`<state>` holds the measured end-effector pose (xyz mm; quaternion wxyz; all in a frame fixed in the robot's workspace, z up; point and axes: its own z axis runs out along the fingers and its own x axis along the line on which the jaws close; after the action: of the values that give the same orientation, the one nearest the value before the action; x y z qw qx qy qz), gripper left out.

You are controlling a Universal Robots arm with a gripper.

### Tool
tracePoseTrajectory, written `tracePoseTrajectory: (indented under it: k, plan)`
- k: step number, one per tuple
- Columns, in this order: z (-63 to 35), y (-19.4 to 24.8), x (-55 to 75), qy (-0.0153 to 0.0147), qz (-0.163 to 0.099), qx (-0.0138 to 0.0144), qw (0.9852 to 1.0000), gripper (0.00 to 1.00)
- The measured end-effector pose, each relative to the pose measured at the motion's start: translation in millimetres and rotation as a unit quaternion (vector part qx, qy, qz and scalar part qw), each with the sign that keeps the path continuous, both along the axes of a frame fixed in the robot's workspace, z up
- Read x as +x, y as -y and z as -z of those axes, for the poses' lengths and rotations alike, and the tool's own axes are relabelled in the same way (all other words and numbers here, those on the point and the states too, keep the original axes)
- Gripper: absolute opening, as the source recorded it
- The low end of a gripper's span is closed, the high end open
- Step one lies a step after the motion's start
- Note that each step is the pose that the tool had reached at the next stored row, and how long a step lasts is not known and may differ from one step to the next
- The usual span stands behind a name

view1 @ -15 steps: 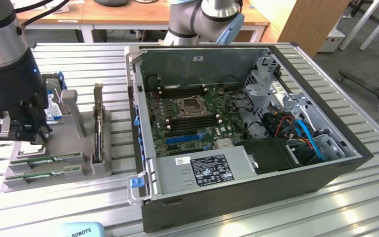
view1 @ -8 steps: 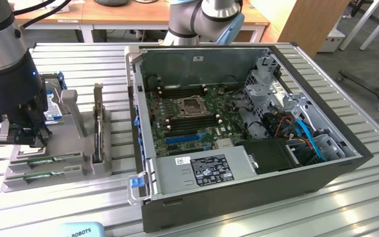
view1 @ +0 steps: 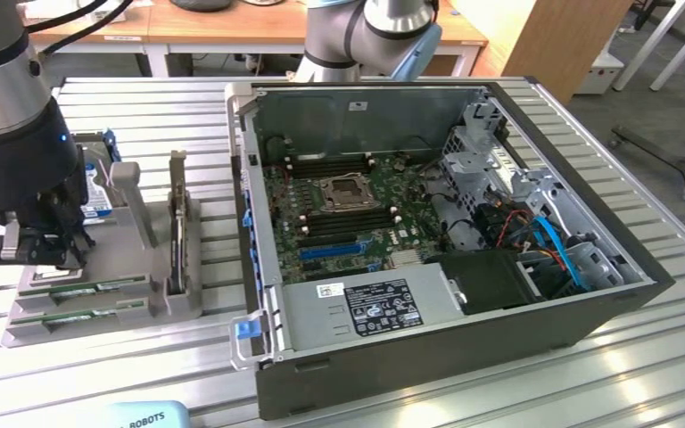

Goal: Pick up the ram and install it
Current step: 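Pick up the ram and move it above insertion slot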

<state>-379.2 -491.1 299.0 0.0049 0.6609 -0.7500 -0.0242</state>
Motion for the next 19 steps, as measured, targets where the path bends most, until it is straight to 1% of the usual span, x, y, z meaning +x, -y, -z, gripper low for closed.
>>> tracePoseTrajectory:
  k: [1, 3, 4, 15, 19]
  plan:
    - [3.5, 0.3, 0.0, 0.0003, 0.0, 0.0, 1.0, 0.29]
    - [16.7, 0.4, 0.0, 0.0004, 0.0, 0.0, 1.0, 0.29]
    - [21.1, 0.4, 0.0, 0.0005, 0.0, 0.0, 1.0, 0.29]
    - [38.3, 0.4, 0.0, 0.0006, 0.0, 0.0, 1.0, 0.29]
    - [38.4, 0.4, 0.0, 0.0005, 0.0, -0.0001, 1.0, 0.29]
